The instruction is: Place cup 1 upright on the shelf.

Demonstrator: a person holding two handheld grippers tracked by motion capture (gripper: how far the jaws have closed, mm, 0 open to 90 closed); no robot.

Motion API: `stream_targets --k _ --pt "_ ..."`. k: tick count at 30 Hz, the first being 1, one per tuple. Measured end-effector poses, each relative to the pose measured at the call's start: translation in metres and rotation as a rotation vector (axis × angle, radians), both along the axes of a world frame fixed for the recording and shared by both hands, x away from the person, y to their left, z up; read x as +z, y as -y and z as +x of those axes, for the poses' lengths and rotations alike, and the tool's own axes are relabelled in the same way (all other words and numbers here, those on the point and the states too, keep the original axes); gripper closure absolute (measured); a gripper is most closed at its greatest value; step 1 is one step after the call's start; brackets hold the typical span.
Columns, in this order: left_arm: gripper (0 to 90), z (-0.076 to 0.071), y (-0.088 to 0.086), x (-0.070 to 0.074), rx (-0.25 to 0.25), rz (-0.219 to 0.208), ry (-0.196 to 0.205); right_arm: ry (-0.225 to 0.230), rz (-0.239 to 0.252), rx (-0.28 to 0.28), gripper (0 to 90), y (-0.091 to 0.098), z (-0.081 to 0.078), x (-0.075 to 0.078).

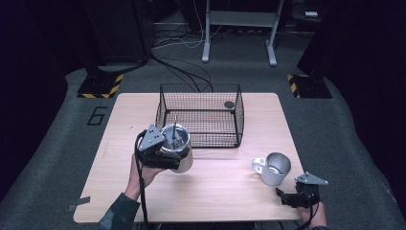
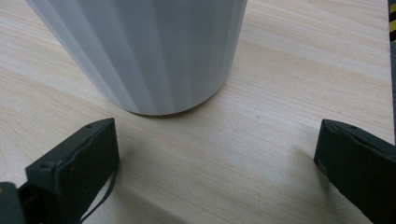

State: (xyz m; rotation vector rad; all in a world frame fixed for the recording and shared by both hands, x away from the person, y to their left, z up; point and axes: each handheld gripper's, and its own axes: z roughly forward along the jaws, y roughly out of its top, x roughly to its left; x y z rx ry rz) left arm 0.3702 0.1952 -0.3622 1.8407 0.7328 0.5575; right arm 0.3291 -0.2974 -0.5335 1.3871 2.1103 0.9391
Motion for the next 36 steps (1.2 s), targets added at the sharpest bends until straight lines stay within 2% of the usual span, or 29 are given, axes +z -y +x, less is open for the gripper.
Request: stream_targets --k 10,17,21,30,34,36 --pt "3.7 0.008 -0.003 0.01 0.011 -0.003 0.006 0.002 -0.002 0.002 0.0 0.0 0.0 0.0" --pt "3.7 0.015 -0.005 0.016 0.008 0.018 0.007 0.002 -0.002 0.002 0.0 0.0 0.0 0.0" --pt "3.7 0.019 -0.004 0.018 0.015 0.014 0.014 0.002 -0.002 0.002 0.0 0.0 0.0 0.0" --pt "3.7 0.027 -0.002 0.028 0.019 0.015 0.0 0.002 -0.002 0.002 0.0 0.0 0.0 0.0" --pt "3.7 0.029 -0.003 0.032 0.017 0.008 -0.001 0.002 -0.002 0.002 0.0 0.0 0.0 0.0" --pt "3.7 0.032 -0.004 0.034 0.021 -0.015 -0.004 0.002 -0.002 0.001 0.0 0.0 0.0 0.0"
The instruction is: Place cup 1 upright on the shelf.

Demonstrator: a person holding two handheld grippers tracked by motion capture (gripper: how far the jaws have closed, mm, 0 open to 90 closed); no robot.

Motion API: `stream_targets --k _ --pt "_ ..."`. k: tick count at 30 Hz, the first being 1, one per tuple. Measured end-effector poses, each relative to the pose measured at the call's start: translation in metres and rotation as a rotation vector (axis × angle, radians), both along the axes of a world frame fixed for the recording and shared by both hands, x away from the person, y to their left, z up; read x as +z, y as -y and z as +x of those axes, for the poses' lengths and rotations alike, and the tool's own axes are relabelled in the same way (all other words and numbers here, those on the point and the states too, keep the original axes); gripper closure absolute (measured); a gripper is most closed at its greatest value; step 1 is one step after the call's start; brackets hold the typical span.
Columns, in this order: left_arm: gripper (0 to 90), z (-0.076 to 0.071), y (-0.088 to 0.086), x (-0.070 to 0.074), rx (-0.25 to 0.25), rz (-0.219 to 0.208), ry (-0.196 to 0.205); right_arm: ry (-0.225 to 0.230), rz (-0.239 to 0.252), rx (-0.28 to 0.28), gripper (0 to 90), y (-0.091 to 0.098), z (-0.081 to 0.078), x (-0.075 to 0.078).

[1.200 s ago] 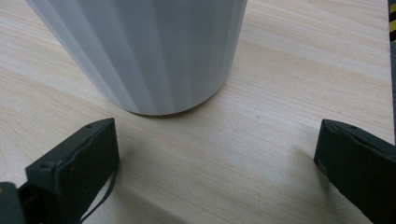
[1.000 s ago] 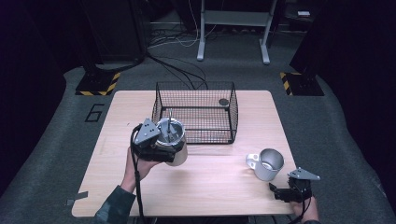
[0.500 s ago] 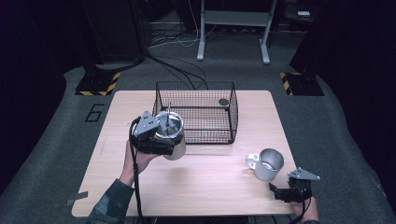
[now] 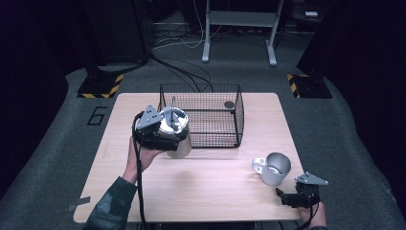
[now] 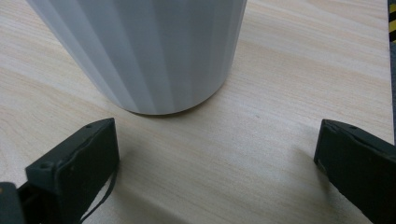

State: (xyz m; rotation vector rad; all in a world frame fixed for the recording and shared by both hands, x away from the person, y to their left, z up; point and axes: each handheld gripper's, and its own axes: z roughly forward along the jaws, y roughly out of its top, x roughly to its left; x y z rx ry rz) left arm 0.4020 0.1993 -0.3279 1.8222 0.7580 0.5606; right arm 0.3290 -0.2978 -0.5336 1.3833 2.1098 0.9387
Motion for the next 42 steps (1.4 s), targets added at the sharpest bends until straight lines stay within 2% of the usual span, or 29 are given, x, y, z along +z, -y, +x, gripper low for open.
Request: stream_targets --k 1,4,8,15,21,25,31,42 --pt "3.7 0.0 0.0 0.0 0.0 0.0 0.0 0.0 0.0 0.0 0.0 0.0 0.0 0.0" --pt "3.7 0.005 -0.002 0.004 -0.015 -0.035 -0.017 0.0 0.0 0.0 0.0 0.0 0.0 0.0" --pt "3.7 0.009 -0.003 0.009 -0.019 -0.022 -0.012 0.002 0.001 -0.001 0.0 0.0 0.0 0.0" --pt "3.7 0.019 -0.005 0.013 -0.004 -0.025 -0.002 0.002 0.001 -0.001 0.0 0.0 0.0 0.0" --pt "3.7 0.029 -0.008 0.016 0.002 -0.045 -0.015 0.004 0.003 0.0 0.0 0.0 0.0 0.0" --pt "3.7 0.034 -0.008 0.02 0.009 -0.041 -0.02 -0.001 0.003 -0.005 0.0 0.0 -0.001 0.0" --pt "3.7 0.043 -0.01 0.028 0.032 -0.021 -0.001 0.004 0.004 -0.003 0.0 0.0 0.0 0.0" --pt "3.7 0.06 -0.009 0.027 0.064 -0.012 0.006 -0.003 0.002 -0.003 0.0 0.0 0.0 0.0"
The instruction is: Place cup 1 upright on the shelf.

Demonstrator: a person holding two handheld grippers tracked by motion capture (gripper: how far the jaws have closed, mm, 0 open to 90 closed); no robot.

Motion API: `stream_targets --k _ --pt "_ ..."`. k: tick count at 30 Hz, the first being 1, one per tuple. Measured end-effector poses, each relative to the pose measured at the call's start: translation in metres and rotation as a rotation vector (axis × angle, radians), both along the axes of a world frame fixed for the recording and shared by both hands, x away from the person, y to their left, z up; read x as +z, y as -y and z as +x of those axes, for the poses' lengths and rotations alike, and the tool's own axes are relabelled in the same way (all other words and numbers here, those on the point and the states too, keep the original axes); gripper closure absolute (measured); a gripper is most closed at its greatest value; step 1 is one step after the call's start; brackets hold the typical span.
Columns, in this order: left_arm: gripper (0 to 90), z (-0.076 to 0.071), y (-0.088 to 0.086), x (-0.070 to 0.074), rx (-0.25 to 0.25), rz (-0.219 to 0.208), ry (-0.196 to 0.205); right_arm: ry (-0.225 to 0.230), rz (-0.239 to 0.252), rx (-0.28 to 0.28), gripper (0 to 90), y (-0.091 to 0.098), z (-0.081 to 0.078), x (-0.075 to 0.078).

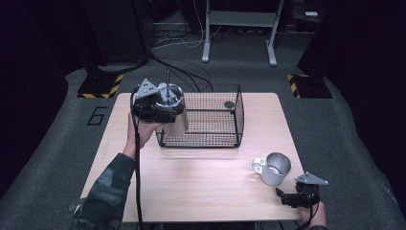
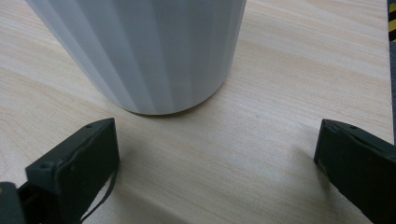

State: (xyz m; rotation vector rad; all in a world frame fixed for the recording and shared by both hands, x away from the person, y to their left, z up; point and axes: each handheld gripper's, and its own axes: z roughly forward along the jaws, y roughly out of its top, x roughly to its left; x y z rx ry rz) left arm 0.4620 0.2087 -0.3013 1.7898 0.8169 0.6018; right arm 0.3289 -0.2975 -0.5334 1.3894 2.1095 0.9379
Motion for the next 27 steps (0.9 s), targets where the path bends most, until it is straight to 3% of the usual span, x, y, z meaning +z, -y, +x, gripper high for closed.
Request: stream_targets --k 10,16,27 --pt "3.7 0.02 0.001 -0.007 0.022 0.004 -0.02 0.0 0.0 -0.001 0.0 0.0 0.0 0.0" --pt "3.7 0.029 0.003 -0.008 0.047 0.029 -0.028 0.0 0.0 -0.001 0.0 0.0 0.0 0.0" --pt "3.7 0.048 0.005 -0.022 0.097 0.003 -0.059 0.0 0.001 -0.002 0.0 0.0 0.0 0.0"
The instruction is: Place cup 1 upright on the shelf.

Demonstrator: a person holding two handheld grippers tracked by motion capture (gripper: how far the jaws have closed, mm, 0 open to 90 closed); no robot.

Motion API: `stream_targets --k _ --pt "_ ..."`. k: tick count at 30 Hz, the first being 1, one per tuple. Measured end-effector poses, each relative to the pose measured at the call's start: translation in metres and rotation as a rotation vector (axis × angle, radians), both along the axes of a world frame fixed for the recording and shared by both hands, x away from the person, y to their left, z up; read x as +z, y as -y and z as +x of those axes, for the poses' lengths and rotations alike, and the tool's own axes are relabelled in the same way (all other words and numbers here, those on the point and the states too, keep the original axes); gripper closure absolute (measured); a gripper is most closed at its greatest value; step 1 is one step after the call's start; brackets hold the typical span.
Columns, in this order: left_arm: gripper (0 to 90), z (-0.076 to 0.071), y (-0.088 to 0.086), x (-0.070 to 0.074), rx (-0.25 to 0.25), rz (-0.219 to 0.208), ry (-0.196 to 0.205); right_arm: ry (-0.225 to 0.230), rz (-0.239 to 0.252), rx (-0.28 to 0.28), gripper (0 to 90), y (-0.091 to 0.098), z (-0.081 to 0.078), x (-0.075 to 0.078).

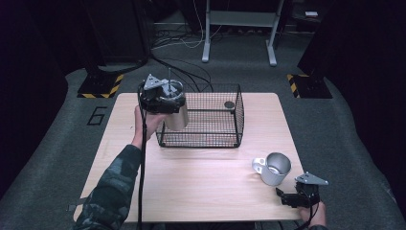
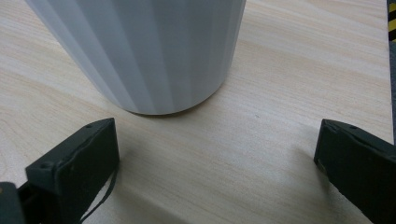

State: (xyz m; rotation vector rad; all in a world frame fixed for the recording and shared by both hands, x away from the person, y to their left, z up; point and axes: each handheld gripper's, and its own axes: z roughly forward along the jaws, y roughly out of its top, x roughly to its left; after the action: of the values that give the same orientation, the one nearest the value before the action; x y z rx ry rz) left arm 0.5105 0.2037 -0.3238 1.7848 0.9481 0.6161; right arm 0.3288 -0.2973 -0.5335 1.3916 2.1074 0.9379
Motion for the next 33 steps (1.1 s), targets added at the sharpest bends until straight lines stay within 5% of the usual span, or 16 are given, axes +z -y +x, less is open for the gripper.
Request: stream_targets --k 33 --pt "3.7 0.045 0.023 -0.044 0.077 0.084 -0.034 0.007 0.001 0.001 0.0 0.0 0.0 0.0"
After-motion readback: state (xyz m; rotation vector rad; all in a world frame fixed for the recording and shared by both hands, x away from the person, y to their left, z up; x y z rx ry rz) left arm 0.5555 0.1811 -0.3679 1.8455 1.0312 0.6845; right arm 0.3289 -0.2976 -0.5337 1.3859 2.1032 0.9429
